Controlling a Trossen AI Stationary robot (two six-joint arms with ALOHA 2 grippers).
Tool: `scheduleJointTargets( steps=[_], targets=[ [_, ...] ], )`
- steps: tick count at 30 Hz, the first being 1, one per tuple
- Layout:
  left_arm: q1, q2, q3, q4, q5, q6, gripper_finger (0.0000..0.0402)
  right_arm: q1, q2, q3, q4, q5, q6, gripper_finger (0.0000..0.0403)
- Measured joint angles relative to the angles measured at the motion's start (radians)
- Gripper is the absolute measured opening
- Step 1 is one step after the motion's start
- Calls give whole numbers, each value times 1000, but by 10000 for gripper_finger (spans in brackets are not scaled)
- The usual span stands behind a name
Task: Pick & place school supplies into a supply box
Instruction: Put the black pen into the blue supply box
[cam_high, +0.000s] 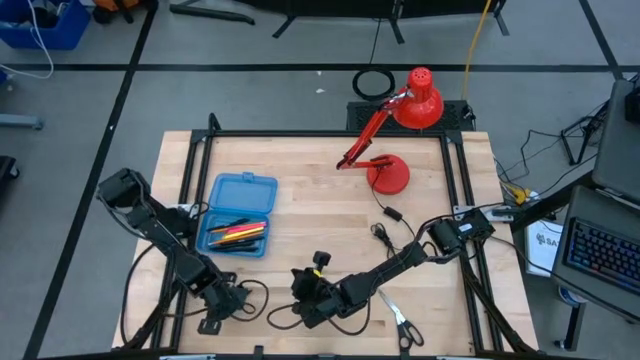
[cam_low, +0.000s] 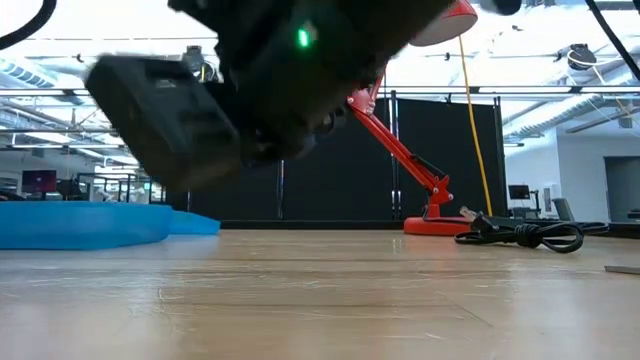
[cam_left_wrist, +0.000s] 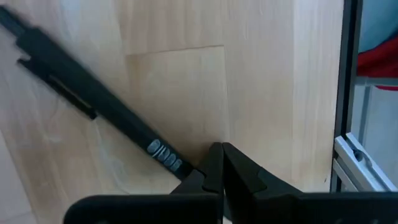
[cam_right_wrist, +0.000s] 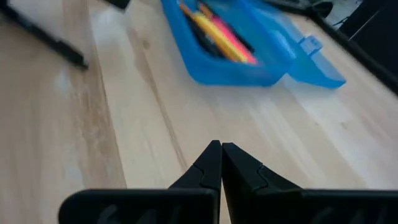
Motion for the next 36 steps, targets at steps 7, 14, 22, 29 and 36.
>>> scheduleJointTargets(
  steps=[7,14,22,29,36],
  targets=[
    [5,16,2,-45,-28,-11,1,-10,0,-59,140,-72,-56,0],
    [-15,-8,-1,-49,-7,-57,1,-20,0,-76,246,-164,-114,0],
    [-27,-54,-4,-143,5,-125,1,-41,0,-77,410,-433,-187,0],
    [-27,-89,-5,-169,-94,-116,3,-96,0,-77,520,-647,-204,0],
    [-42,-105,-4,-70,-114,-91,14,-127,6,-77,555,-746,-176,0]
  ],
)
